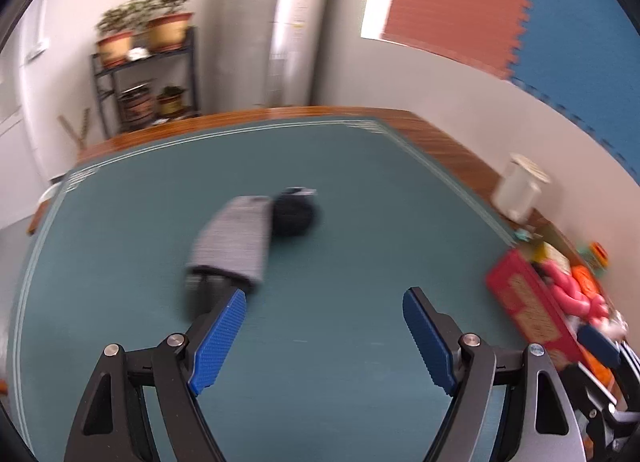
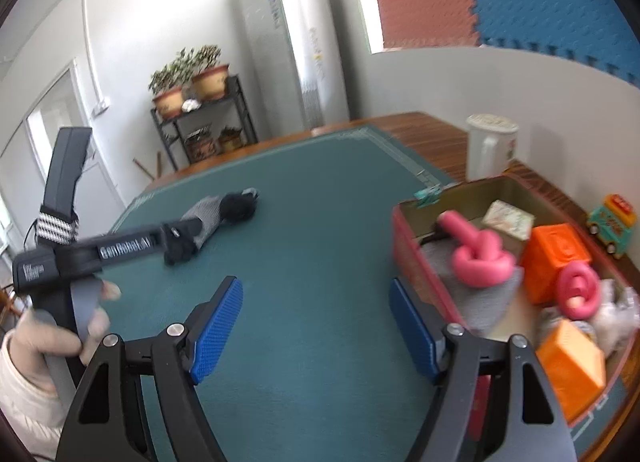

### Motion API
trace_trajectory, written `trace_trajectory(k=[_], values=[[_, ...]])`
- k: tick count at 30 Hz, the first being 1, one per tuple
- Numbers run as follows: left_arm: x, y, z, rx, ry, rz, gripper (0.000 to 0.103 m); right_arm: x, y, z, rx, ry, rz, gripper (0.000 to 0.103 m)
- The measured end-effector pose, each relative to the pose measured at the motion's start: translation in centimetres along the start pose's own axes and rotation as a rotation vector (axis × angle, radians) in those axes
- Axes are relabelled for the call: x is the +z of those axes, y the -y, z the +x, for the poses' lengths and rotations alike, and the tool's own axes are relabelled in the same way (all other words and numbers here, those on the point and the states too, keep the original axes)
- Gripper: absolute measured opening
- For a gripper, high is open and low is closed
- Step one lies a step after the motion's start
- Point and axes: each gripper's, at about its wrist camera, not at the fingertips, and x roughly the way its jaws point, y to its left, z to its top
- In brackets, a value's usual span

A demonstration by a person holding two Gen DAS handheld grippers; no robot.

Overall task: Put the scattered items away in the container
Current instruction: 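Grasp the grey knit glove with the left tool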

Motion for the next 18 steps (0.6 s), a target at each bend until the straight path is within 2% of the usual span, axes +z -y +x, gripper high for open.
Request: trace_trajectory(k=[3, 8, 14, 18], values=[[0.3, -2.7, 0.7, 0.043, 0.002, -0.023, 0.083, -0.5, 0.1, 1.2, 0.012, -0.033, 0.016, 0.079], [0.9, -4.9, 2.9, 0.114, 0.005, 0.007, 0.083, -1.1, 0.4, 2.1, 0.019, -0.061, 0.034, 0.079], [1.7, -4.8, 6.5, 0.113, -0.032, 0.087, 0.083, -1.7, 0.7, 3.1, 0.028, -0.095, 0.055, 0.079], [2.1, -4.5, 9.0, 0.100, -0.068, 0.102, 0.083, -1.9, 0.7, 3.4, 0.030, -0.111, 0.055, 0.079]])
